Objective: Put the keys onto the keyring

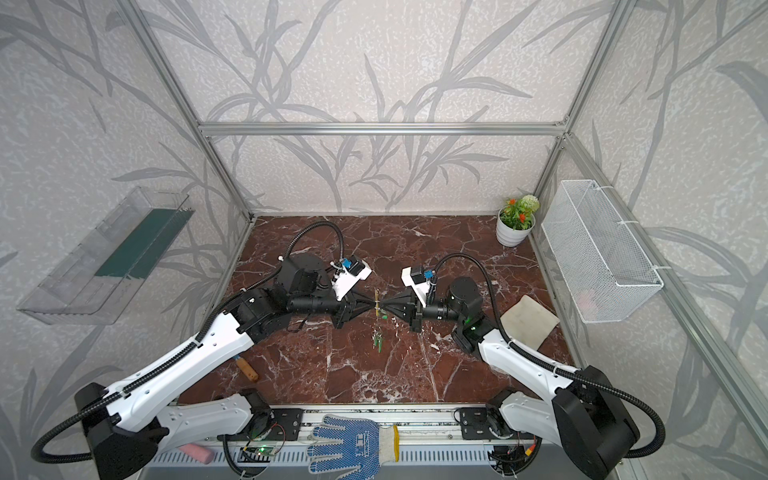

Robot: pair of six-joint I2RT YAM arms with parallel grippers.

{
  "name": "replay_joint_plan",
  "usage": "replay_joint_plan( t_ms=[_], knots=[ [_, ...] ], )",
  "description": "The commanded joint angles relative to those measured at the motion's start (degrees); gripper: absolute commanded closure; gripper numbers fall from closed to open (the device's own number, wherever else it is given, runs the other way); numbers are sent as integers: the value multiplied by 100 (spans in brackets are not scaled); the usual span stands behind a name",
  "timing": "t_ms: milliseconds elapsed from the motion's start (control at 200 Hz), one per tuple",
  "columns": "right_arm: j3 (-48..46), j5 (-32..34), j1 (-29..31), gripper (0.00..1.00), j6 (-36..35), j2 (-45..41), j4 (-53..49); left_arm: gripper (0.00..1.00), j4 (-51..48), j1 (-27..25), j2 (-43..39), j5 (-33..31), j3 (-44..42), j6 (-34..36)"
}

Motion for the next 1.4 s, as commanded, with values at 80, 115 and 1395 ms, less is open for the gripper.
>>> replay_joint_plan(
  t_ms=[80, 115, 1395],
  knots=[
    [4, -44, 68, 100, -91, -92, 135, 85, -110, 44, 99, 215, 213, 189],
    [5, -48, 77, 100, -96, -82, 135, 85, -89, 38, 99, 206, 212, 188],
    [-371, 2142, 287, 62, -660, -2015, -1375, 100, 5202, 45, -1194, -491, -2214, -1514]
  ],
)
